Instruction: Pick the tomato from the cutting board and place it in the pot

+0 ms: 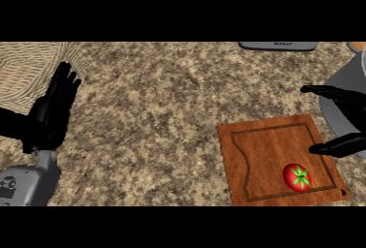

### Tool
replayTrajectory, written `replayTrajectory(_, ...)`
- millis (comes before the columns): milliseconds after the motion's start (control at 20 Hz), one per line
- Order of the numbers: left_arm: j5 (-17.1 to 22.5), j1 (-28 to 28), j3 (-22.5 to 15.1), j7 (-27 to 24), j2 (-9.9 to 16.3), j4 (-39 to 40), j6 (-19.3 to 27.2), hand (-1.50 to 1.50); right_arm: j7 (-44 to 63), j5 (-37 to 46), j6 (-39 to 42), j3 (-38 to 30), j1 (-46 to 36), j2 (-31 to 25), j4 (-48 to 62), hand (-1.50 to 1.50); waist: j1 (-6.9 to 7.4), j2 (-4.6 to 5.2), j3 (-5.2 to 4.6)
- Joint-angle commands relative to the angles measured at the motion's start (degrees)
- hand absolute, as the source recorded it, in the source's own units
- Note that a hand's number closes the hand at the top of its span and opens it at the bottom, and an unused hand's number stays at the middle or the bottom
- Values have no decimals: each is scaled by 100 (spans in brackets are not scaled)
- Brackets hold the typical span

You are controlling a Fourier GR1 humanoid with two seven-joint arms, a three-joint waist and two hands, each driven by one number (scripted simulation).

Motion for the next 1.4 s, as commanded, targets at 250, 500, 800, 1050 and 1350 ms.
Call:
replayTrajectory(250,-12,95,7,232,0,-252,46,0,-594,972,1350,755,-768,-1272,-75,-150,-24,-79,-22)
replayTrajectory(500,-72,139,58,211,-57,-121,135,0,-429,1950,965,1553,-849,-1723,-988,-150,-169,-100,-32)
replayTrajectory(800,-7,320,178,115,4,-177,-45,0,-12,2956,406,2278,-662,-1708,-1573,-150,-223,-98,-33)
replayTrajectory(1050,137,390,503,234,178,-294,-233,0,383,3121,428,2245,-284,-1587,-1932,-150,-262,-105,-32)
replayTrajectory(1350,-135,322,417,203,-49,-300,-94,0,543,3445,500,2166,-49,-1324,-2139,-150,-262,-95,-31)
